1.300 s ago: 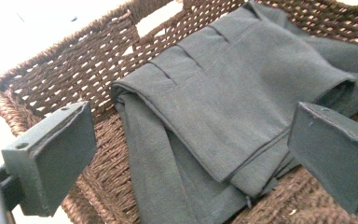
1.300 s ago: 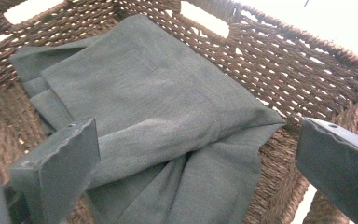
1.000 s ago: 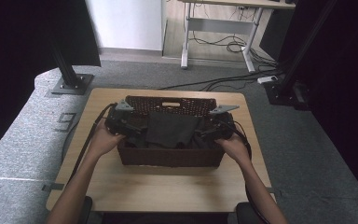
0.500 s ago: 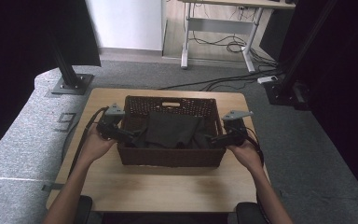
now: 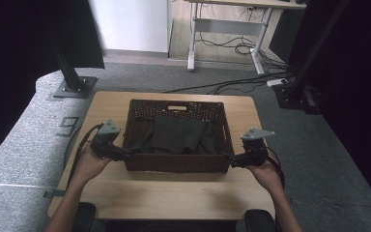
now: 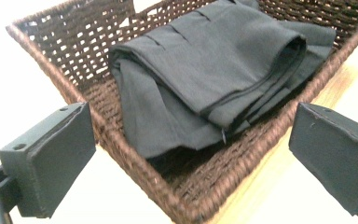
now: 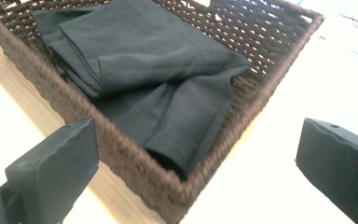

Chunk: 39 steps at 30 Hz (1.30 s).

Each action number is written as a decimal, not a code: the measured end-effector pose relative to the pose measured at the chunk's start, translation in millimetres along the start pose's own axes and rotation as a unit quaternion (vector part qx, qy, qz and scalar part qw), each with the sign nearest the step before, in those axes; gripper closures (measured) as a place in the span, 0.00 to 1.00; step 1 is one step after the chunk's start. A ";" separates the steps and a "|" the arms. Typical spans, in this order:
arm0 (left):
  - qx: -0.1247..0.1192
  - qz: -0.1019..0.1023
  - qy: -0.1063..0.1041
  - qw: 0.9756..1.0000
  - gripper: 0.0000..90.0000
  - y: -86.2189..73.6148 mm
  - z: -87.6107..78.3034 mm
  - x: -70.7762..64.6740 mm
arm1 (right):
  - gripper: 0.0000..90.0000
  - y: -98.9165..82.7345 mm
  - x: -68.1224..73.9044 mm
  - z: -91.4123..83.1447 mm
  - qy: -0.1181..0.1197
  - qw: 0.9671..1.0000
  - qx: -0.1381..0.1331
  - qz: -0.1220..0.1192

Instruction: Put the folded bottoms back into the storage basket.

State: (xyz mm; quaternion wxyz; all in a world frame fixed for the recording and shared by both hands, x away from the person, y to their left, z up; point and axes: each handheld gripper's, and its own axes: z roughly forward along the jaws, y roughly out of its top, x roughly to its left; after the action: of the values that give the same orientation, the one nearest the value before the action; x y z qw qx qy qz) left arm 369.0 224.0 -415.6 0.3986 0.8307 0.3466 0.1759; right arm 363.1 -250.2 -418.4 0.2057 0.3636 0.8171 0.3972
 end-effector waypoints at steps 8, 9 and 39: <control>0.014 -0.005 0.006 1.000 0.00 -33.6 6.5 -3.3 | 0.00 -26.2 1.8 -1.9 -0.001 1.000 0.003 0.008; 0.015 -0.003 0.006 1.000 0.00 -37.6 7.0 -3.7 | 0.00 -29.6 1.8 -1.2 -0.001 1.000 0.004 0.012; 0.086 -0.002 0.011 0.996 0.00 -125.2 55.1 -11.0 | 0.00 -119.4 1.7 61.3 -0.020 0.996 0.078 0.048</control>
State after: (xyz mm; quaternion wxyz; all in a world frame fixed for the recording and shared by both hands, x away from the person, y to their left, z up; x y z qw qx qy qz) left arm 338.0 241.7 -548.1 0.3220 0.8590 0.3670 0.1538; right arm 348.9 -268.5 -550.6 0.1737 0.4256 0.8226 0.3348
